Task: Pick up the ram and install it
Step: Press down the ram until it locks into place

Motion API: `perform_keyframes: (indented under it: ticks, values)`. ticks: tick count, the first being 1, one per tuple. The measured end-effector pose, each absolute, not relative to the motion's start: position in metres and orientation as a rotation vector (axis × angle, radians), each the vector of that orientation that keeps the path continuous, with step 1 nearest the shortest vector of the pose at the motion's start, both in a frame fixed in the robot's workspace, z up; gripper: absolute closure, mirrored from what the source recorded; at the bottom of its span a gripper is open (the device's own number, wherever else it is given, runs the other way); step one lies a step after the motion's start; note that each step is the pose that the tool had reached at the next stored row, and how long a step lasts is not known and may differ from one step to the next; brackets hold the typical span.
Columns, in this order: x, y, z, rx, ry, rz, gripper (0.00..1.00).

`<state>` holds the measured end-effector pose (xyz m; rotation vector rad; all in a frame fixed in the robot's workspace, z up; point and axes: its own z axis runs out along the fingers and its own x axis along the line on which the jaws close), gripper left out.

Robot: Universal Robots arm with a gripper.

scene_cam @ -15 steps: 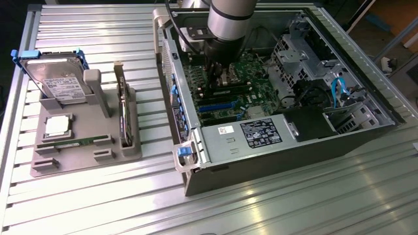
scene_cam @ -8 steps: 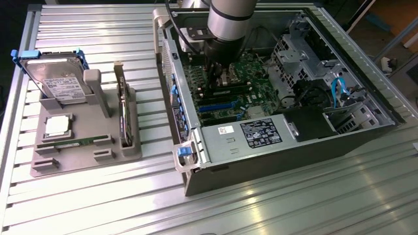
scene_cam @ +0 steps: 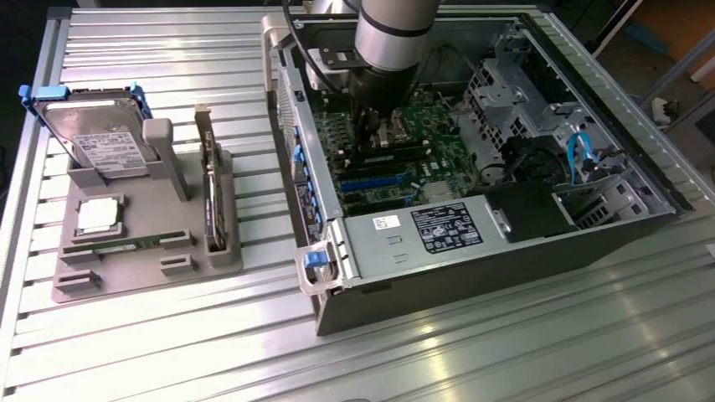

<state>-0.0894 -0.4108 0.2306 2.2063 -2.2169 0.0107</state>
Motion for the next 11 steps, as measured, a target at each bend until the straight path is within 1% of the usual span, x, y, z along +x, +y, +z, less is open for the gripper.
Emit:
perform_keyframes:
  ticks: [11]
  values:
    - [-0.0894,-0.4108,0.2336,2.206,-2.217,0.011,0.89]
